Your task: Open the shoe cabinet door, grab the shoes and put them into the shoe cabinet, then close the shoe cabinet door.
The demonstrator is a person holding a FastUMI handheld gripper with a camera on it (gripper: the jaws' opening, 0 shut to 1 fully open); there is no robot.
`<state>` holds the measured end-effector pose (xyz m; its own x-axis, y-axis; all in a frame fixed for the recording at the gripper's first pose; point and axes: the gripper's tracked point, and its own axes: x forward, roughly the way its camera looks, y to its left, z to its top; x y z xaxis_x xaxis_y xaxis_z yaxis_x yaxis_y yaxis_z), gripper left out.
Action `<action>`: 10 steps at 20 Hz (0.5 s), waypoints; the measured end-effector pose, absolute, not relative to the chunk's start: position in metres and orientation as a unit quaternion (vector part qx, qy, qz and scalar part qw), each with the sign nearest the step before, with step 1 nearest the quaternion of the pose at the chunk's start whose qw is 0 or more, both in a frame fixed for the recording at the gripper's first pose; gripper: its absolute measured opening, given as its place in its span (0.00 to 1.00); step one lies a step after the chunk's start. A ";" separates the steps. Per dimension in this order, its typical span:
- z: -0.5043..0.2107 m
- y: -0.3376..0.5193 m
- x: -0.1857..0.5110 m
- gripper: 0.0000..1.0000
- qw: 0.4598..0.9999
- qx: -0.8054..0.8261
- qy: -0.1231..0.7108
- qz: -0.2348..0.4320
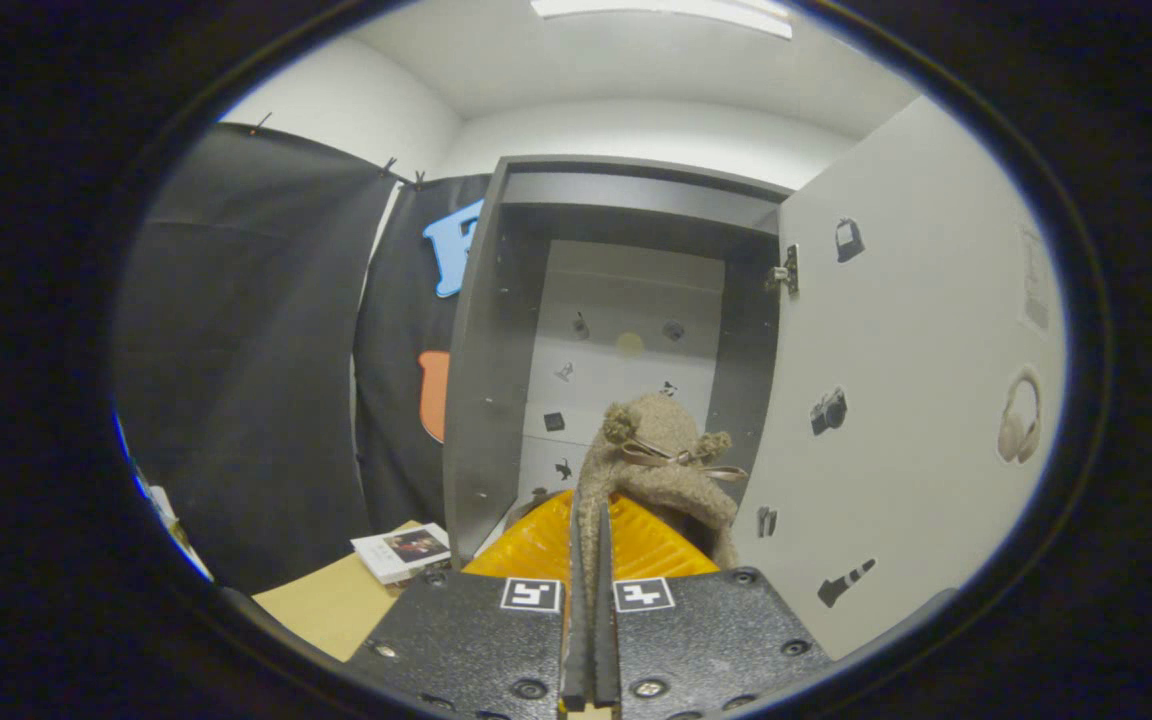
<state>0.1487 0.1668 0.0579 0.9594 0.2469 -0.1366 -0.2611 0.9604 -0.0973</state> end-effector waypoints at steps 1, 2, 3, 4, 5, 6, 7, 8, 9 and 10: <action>0.056 0.166 0.159 0.06 0.988 -0.061 0.065 0.122; 0.054 0.167 0.171 0.06 0.989 -0.062 0.068 0.116; 0.049 0.164 0.184 0.06 0.989 -0.066 0.073 0.108; 0.043 0.161 0.198 0.06 0.990 -0.070 0.079 0.099; 0.036 0.159 0.213 0.06 0.990 -0.070 0.085 0.090; 0.028 0.158 0.228 0.06 0.990 -0.073 0.091 0.084; 0.018 0.157 0.244 0.06 0.989 -0.076 0.097 0.076; 0.007 0.155 0.256 0.06 0.989 -0.079 0.106 0.069; -0.004 0.154 0.272 0.06 0.988 -0.080 0.117 0.062; -0.017 0.154 0.289 0.06 0.987 -0.080 0.127 0.057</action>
